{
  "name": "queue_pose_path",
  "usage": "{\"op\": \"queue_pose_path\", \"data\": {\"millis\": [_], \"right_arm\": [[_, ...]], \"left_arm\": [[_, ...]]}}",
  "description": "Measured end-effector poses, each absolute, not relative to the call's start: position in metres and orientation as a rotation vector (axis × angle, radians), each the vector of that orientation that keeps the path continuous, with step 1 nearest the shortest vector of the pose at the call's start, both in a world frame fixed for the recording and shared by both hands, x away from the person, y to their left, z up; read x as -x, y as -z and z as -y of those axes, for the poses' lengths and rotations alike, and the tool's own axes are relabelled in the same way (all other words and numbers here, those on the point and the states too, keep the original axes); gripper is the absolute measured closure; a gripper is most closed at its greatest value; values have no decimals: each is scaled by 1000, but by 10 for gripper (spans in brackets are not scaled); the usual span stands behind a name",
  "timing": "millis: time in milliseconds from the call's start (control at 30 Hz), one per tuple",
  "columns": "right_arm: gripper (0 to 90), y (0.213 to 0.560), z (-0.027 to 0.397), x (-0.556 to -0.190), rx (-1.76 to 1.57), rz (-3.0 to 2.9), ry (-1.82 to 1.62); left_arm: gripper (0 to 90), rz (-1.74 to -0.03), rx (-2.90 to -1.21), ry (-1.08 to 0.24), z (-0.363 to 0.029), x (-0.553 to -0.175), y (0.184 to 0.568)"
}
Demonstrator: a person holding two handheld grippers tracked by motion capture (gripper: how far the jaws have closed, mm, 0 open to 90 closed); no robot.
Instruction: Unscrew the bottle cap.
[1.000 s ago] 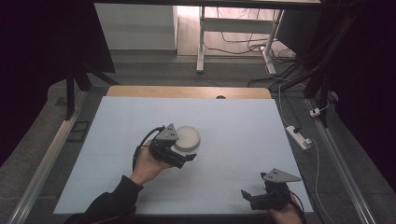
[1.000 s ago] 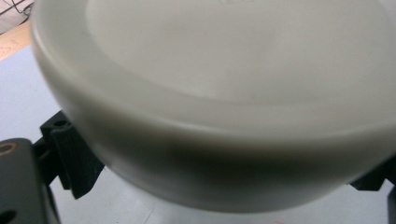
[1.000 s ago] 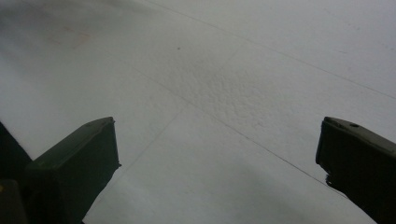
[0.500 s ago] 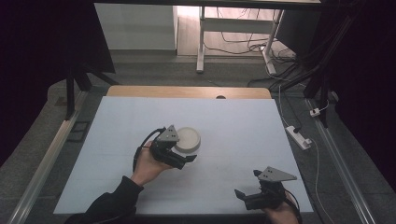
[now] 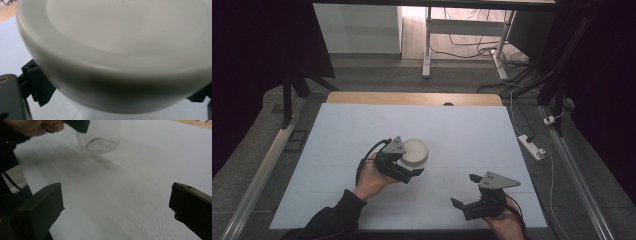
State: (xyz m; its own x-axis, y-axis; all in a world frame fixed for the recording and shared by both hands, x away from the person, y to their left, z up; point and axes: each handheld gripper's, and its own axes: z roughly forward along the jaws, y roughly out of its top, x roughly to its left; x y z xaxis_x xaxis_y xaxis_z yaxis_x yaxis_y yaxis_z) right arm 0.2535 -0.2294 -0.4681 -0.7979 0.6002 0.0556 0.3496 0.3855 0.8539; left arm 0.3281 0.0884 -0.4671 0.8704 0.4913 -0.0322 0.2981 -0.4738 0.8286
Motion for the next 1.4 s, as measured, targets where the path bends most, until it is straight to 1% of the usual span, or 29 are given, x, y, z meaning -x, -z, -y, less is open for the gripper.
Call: {"op": "queue_pose_path", "data": {"millis": [533,1033,1400], "right_arm": [[0,449,196,-277,-792,-2406,-1473],[0,431,156,-298,-750,-2391,-1386],[0,422,129,-311,-745,-2385,-1429]], "left_arm": [[74,-536,-2103,-249,-86,-325,469],[74,-537,-2106,-242,-81,-323,471],[74,-522,-2117,-243,-77,-320,472]]}}
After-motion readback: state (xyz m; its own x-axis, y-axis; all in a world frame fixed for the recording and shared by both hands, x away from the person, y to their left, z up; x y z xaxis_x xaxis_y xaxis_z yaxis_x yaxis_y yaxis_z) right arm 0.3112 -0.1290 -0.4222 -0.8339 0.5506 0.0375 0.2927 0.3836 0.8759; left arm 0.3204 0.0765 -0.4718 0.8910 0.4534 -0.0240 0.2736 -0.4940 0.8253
